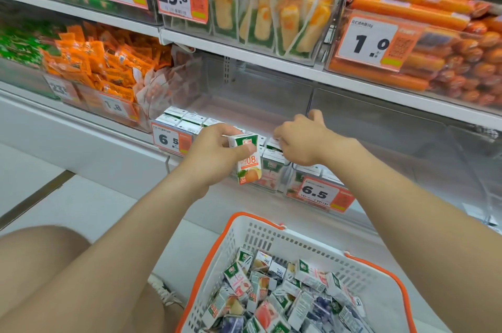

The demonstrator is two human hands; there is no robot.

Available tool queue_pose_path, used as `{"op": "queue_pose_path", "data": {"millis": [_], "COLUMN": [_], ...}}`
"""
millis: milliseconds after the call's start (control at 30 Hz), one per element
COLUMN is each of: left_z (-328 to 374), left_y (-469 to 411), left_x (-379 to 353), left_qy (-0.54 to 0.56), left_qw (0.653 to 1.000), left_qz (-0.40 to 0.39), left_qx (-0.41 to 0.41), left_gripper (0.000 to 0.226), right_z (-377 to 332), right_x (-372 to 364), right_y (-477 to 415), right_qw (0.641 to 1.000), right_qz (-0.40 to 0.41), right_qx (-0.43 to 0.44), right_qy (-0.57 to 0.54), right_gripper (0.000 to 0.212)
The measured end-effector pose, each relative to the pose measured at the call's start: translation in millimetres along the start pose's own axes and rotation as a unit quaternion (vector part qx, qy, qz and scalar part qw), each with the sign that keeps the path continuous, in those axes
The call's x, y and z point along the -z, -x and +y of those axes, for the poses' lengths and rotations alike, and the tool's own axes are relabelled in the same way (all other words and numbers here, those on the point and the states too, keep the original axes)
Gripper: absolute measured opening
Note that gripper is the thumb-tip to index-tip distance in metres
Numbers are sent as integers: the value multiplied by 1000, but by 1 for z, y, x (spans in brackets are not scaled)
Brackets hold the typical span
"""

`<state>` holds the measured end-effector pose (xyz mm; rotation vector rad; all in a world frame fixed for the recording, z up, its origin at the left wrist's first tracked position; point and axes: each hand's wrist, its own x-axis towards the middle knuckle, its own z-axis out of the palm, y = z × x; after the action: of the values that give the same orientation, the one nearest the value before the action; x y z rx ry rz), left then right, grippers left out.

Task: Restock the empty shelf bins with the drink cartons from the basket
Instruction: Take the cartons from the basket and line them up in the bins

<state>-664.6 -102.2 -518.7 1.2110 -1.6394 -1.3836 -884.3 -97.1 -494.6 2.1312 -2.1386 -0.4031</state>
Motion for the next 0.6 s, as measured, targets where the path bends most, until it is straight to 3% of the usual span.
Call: {"op": "queue_pose_path", "data": {"millis": [67, 133, 200, 300, 400, 500, 600], "left_z": [7, 16, 25, 32, 36, 35, 24], "left_y": [6, 12, 18, 24, 26, 24, 24], "left_x": [-5, -14, -25, -44, -61, -74, -86], "left_qy": [14, 13, 17, 51, 32, -93, -249], "left_qw": [1000, 999, 995, 990, 992, 980, 942], "left_qz": [-16, -37, -72, -105, -76, -11, 18], "left_qx": [-8, -36, -63, -85, -97, -173, -224], "left_gripper": [27, 22, 22, 25, 24, 12, 22], "right_z": [1, -3, -9, 0, 21, 38, 53], "right_x": [0, 3, 3, -9, -22, -36, -46], "right_y": [21, 57, 92, 121, 131, 138, 135], "right_qw": [990, 940, 892, 868, 831, 795, 800], "right_qz": [106, 215, 236, 217, 235, 300, 321], "right_qx": [34, 64, 82, 87, 56, -32, -108], "right_qy": [-88, -256, -377, -438, -501, -526, -495], "right_gripper": [34, 37, 40, 41, 38, 46, 39]}}
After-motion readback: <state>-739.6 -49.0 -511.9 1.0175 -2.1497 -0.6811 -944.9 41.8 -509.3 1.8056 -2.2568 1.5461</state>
